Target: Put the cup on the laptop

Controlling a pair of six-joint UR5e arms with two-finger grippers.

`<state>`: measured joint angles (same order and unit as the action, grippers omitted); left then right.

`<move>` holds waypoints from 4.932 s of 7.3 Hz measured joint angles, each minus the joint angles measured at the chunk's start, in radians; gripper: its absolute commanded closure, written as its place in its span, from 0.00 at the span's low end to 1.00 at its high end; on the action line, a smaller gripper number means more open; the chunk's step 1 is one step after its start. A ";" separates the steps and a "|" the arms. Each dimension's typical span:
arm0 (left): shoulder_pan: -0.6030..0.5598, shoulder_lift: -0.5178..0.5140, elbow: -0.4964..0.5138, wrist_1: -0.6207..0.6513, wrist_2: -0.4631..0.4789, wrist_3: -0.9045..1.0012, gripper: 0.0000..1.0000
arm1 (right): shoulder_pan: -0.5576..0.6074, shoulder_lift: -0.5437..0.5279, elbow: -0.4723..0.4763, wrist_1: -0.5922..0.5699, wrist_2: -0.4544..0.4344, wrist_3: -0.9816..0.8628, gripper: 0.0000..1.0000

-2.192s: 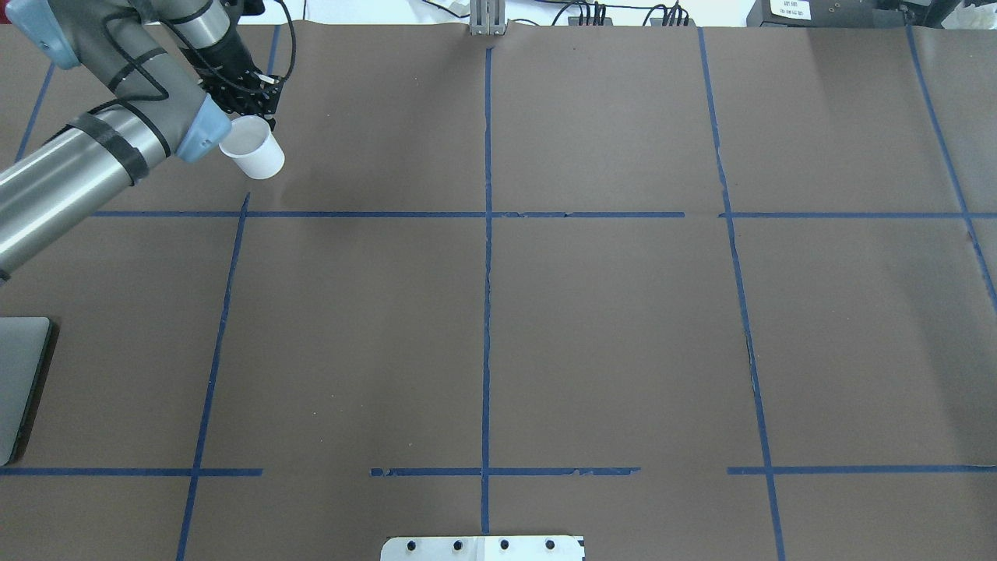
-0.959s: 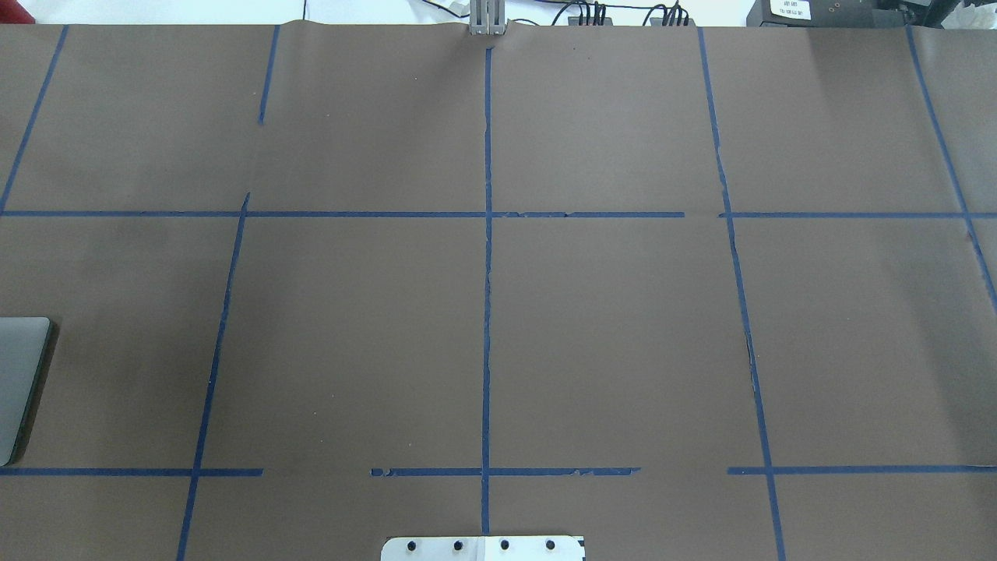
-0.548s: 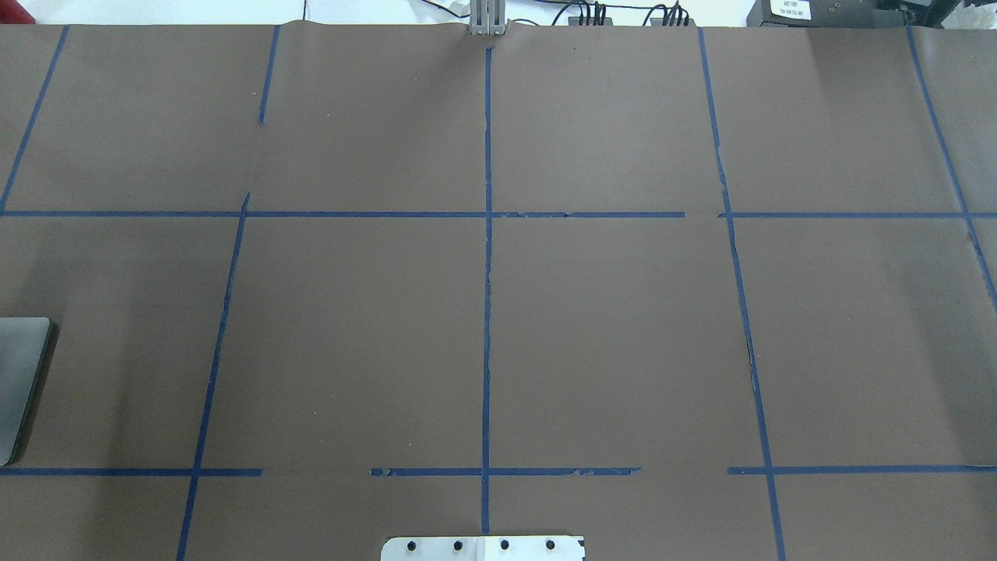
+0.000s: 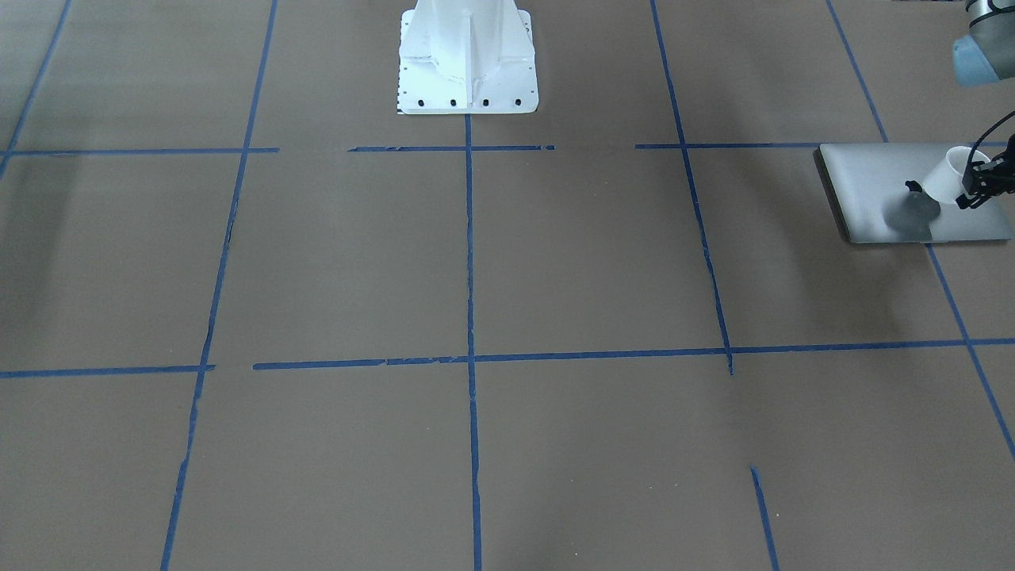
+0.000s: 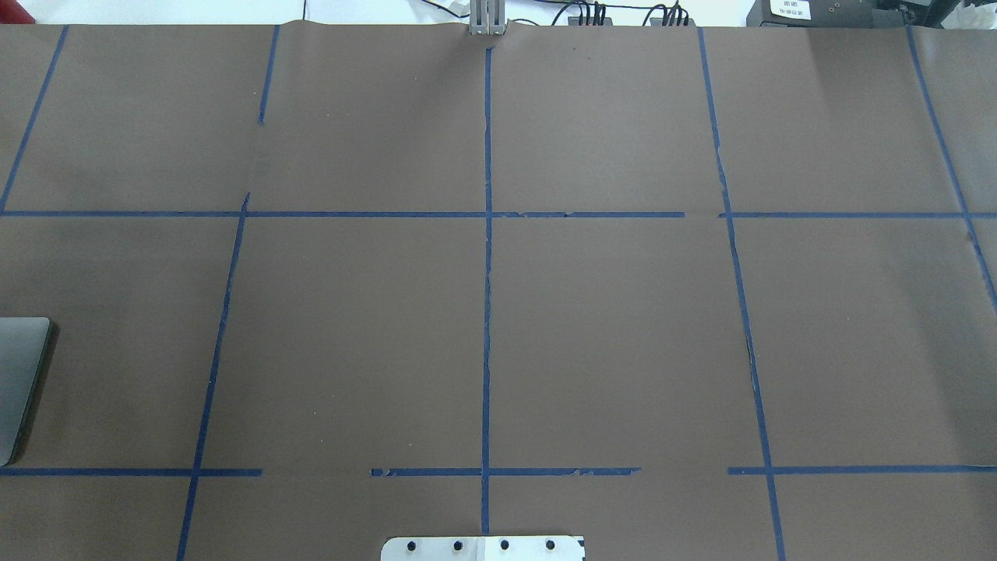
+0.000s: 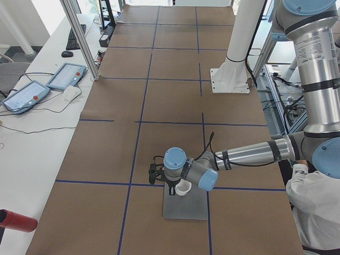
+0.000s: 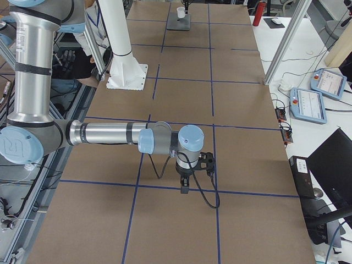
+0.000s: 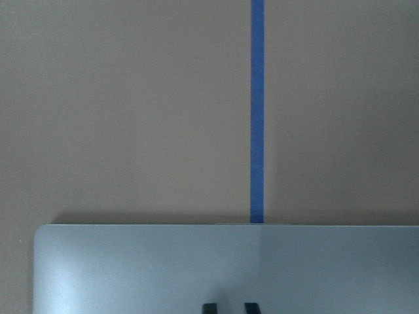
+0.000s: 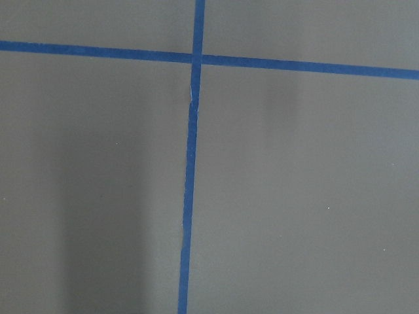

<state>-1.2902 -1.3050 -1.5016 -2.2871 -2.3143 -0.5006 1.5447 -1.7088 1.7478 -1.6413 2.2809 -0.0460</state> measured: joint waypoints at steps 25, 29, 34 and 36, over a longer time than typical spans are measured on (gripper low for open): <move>-0.351 -0.039 -0.279 0.646 -0.069 0.600 0.00 | 0.000 0.000 0.001 0.000 -0.001 0.000 0.00; -0.351 -0.039 -0.279 0.646 -0.068 0.599 0.00 | 0.000 0.000 0.001 0.000 0.000 0.000 0.00; -0.351 -0.039 -0.281 0.646 -0.068 0.599 0.00 | 0.000 0.000 0.001 0.000 0.000 0.000 0.00; -0.351 -0.039 -0.281 0.646 -0.068 0.599 0.00 | 0.000 0.000 0.001 0.000 0.000 0.000 0.00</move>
<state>-1.6414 -1.3438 -1.7822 -1.6414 -2.3823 0.0982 1.5447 -1.7089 1.7487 -1.6414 2.2810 -0.0460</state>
